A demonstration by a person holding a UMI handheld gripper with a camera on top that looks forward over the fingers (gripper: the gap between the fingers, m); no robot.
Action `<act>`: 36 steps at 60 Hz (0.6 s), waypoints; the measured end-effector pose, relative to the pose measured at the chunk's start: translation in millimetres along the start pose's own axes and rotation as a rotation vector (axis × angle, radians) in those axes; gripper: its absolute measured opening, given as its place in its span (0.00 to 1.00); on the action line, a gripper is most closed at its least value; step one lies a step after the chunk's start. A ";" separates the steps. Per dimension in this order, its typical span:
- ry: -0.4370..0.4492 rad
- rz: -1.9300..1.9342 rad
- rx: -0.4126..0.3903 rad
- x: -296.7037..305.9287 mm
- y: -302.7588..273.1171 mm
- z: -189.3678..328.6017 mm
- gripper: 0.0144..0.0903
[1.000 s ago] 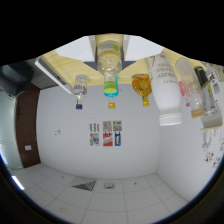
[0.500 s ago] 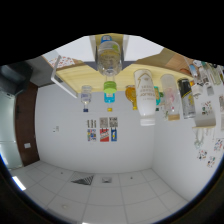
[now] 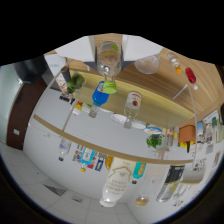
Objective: Make me a cup of Vodka Sunrise.
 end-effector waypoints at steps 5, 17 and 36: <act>0.026 -0.171 -0.013 0.8 4.3 6.1 0.28; 0.077 -0.670 -0.006 0.7 5.6 19.1 0.28; 0.143 -1.335 0.022 -1.4 3.5 28.0 0.28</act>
